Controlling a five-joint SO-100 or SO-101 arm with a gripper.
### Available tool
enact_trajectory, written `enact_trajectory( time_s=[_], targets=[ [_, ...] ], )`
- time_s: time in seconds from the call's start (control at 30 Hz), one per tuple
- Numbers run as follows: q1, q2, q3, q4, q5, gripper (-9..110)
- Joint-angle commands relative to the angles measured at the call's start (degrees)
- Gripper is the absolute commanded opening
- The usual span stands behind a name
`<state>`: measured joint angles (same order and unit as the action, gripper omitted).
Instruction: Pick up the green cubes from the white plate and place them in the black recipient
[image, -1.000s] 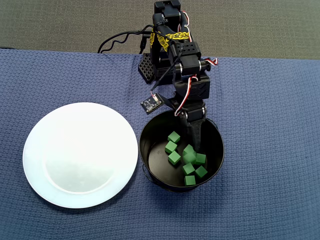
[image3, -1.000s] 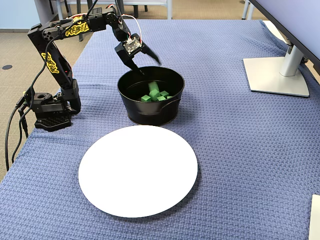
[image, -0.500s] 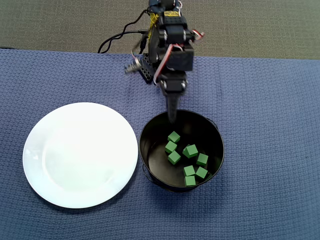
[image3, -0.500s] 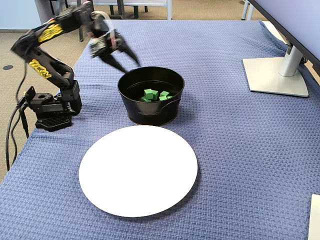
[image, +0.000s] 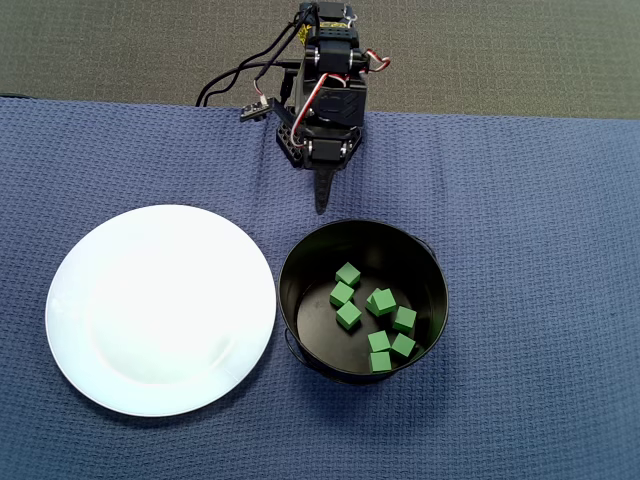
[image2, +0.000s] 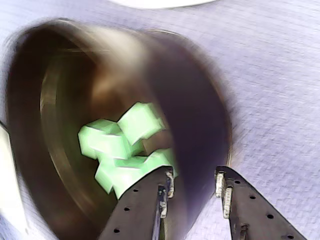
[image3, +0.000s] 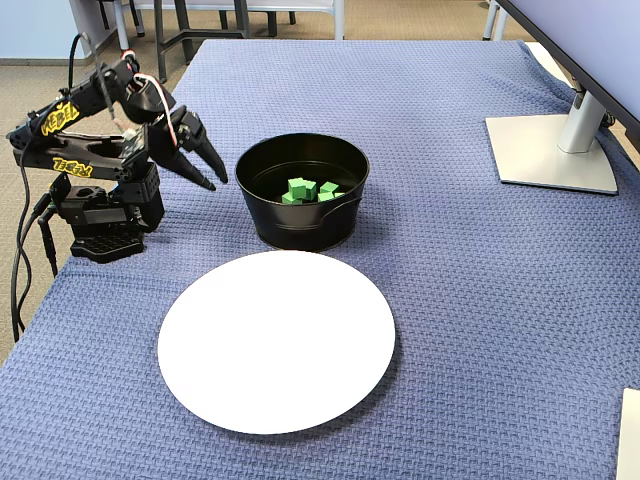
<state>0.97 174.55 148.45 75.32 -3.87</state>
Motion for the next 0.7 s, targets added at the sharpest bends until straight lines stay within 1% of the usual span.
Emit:
enact_trajectory(
  time_s=[0.0, 0.1, 0.23, 0.33, 0.67],
  targets=[
    [4.6, 4.4, 5.8, -0.9, -1.3, 0],
    [4.5, 6.7, 10.8, -1.0, -3.5, 0],
    [3.9, 7.5, 14.9, -0.3, -3.4, 0],
    [5.4, 7.5, 17.8, -1.8, -4.5, 0],
    [5.6, 7.5, 17.3, 0.0, -4.7, 0]
  ],
)
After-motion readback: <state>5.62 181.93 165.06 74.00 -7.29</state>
